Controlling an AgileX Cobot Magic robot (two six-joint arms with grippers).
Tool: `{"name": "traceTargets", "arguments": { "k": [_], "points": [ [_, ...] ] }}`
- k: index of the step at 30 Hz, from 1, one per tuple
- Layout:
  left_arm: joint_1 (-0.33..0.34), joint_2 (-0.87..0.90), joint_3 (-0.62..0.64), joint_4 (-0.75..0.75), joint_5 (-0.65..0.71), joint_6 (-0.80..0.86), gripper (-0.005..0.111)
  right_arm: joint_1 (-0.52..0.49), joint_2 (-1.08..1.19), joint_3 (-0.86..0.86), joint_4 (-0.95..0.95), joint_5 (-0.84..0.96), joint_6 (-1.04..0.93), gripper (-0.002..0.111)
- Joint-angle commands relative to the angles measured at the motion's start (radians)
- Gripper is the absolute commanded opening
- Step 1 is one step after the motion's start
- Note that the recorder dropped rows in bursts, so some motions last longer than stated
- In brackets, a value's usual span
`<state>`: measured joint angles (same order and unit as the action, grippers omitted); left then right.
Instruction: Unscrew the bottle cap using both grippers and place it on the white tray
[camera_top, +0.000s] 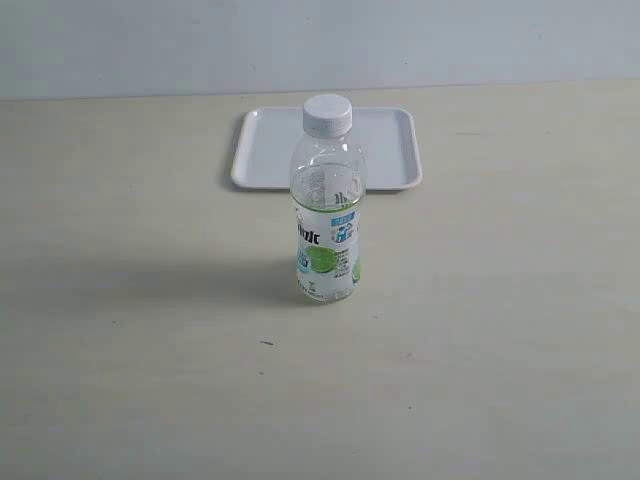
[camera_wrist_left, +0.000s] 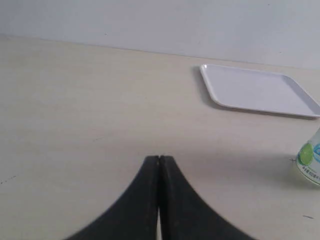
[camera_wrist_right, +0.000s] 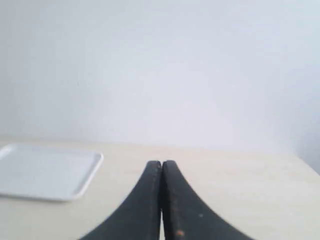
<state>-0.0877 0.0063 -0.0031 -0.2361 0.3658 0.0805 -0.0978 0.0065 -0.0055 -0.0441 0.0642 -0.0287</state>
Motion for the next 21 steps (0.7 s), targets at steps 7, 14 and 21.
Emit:
{"name": "traceTargets", "arguments": {
  "k": [7,14,21],
  "points": [
    [-0.007,-0.006,0.003,-0.002,-0.002,0.003,0.0,-0.006,0.015,-0.003,0.006,-0.617,0.444,0.0],
    [-0.007,-0.006,0.003,-0.002,-0.002,0.003,0.0,-0.006,0.292,-0.114,-0.219,-0.5,0.511,0.007],
    [-0.007,-0.006,0.003,-0.002,-0.002,0.003,0.0,-0.006,0.472,-0.114,-0.225,-0.461,0.521,0.007]
  ]
}}
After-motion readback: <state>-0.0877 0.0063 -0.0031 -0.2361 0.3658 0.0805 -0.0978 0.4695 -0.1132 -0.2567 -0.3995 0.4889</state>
